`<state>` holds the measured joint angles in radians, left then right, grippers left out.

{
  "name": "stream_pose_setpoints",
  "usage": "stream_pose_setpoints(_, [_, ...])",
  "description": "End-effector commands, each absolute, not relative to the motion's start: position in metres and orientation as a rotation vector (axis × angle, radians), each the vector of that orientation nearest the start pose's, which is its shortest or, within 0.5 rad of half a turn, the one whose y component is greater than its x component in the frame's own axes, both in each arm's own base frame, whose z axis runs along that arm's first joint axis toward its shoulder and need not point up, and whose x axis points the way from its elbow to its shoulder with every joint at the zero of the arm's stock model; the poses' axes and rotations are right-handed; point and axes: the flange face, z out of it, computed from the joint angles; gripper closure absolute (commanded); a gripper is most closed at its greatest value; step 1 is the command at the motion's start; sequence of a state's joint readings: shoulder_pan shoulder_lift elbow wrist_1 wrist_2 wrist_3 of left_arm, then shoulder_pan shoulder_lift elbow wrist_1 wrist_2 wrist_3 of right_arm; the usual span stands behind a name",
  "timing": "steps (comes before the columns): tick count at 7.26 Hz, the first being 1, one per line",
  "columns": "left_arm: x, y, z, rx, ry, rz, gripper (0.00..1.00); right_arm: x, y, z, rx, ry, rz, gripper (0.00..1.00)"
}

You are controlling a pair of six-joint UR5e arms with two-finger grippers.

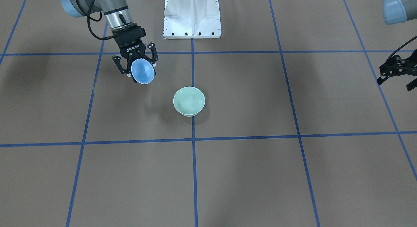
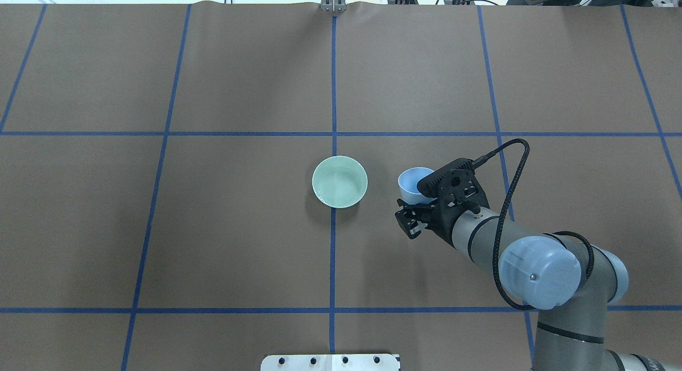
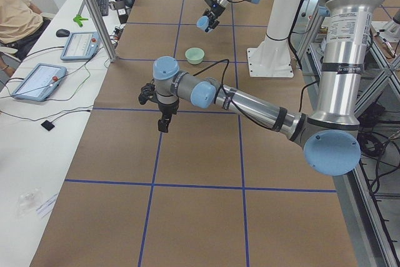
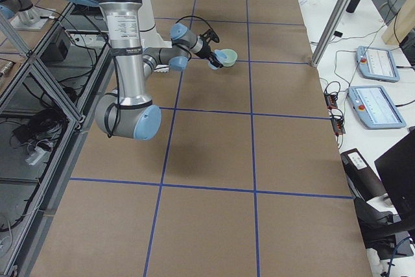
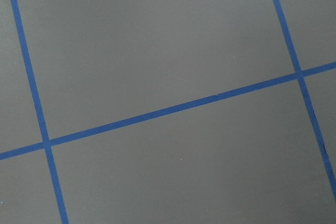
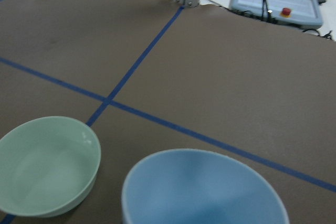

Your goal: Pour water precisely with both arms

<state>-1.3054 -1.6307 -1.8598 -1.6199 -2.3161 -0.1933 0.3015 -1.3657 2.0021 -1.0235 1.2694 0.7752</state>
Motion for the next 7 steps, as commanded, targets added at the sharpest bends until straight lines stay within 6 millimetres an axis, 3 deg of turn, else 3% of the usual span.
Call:
stream_pose_setpoints(1, [0.072,-0.513,0.482,0.196,0.818,0.217,0.00,-0.475,-0.304,0.276,0.812,-0.908,-0.402,1.00])
stream_pose_setpoints(2, [0.074,-0.511,0.479,0.184,0.841,0.200,0.00,-0.484,-0.303,0.271,0.798,-0.899,-0.458,1.00])
stream_pose_setpoints(5, [0.073,-0.510,0.478,0.182,0.843,0.192,0.00,-0.506,-0.323,0.230,0.714,-0.772,-0.495,1.00])
stream_pose_setpoints(7, [0.073,-0.510,0.477,0.178,0.856,0.195,0.00,-0.523,-0.342,0.224,0.642,-0.727,-0.523,1.00])
